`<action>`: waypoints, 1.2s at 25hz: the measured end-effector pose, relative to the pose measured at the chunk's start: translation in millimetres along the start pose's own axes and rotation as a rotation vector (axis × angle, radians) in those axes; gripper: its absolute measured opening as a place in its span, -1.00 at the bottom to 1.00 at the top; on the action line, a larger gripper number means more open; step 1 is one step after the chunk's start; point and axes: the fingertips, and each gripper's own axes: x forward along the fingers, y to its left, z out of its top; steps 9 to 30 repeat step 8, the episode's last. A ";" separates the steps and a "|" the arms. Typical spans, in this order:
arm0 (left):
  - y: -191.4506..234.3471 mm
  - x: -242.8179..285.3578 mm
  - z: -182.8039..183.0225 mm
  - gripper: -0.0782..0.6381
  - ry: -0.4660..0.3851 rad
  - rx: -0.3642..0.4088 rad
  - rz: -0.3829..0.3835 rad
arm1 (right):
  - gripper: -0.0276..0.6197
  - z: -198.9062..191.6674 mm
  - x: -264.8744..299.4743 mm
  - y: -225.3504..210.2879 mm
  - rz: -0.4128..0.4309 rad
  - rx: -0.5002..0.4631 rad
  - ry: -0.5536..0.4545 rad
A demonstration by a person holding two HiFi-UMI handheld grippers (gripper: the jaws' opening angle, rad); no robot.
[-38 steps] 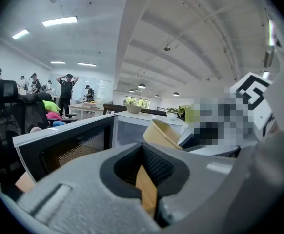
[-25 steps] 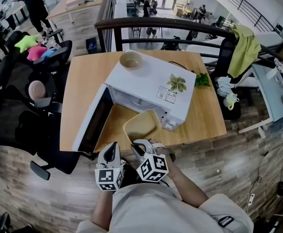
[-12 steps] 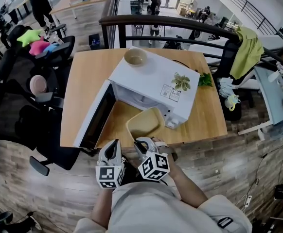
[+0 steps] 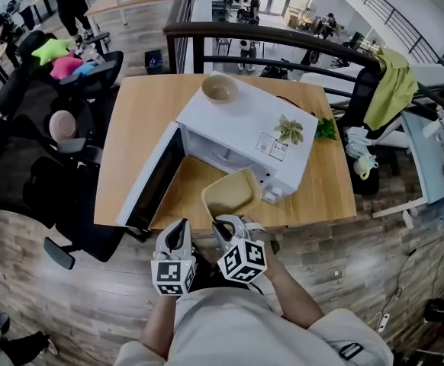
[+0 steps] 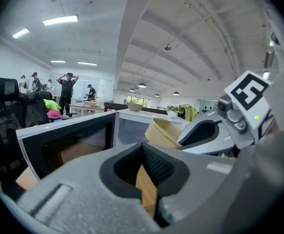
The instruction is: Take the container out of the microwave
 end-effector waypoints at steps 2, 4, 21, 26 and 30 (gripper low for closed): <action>-2.0 0.1 -2.1 -0.77 0.004 -0.002 -0.001 | -0.81 -0.3 -0.1 2.2 0.005 -0.002 -0.001; -5.2 0.4 -4.2 -0.77 0.010 -0.001 -0.006 | -0.81 -0.9 -1.1 3.7 0.007 -0.003 -0.003; -12.6 1.4 -4.5 -0.77 0.011 -0.002 -0.007 | -0.81 -4.0 -5.1 3.6 0.013 -0.013 0.000; -12.6 1.4 -4.5 -0.77 0.011 -0.002 -0.007 | -0.81 -4.0 -5.1 3.6 0.013 -0.013 0.000; -12.6 1.4 -4.5 -0.77 0.011 -0.002 -0.007 | -0.81 -4.0 -5.1 3.6 0.013 -0.013 0.000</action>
